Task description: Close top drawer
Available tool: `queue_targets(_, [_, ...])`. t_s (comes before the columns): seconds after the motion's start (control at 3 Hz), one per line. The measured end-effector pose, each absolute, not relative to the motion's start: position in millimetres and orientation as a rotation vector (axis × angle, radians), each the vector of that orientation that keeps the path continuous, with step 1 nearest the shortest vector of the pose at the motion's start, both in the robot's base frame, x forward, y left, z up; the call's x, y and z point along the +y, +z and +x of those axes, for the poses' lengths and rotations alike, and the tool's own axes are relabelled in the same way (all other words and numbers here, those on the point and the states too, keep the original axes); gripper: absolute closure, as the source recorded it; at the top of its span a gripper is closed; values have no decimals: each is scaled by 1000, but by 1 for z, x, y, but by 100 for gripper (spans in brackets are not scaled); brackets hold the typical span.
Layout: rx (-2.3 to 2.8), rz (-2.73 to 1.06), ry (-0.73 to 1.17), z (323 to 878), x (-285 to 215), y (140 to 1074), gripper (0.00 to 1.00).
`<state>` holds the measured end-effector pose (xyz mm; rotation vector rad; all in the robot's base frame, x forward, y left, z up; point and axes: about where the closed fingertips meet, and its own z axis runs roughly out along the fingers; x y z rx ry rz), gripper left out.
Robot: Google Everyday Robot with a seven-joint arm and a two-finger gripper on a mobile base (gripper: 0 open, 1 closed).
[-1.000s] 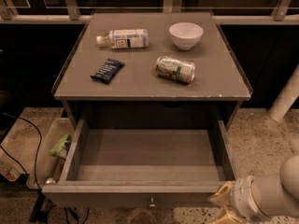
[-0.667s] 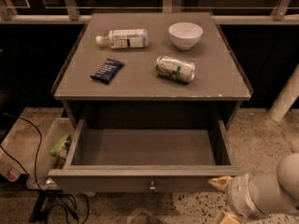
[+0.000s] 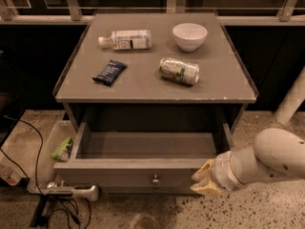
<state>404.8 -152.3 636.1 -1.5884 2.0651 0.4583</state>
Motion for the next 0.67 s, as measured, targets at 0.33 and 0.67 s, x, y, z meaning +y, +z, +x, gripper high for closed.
queue_targets(0.33, [2065, -1588, 458, 403, -153, 636, 82])
queue_targets(0.67, [2092, -1552, 386, 432, -173, 645, 100])
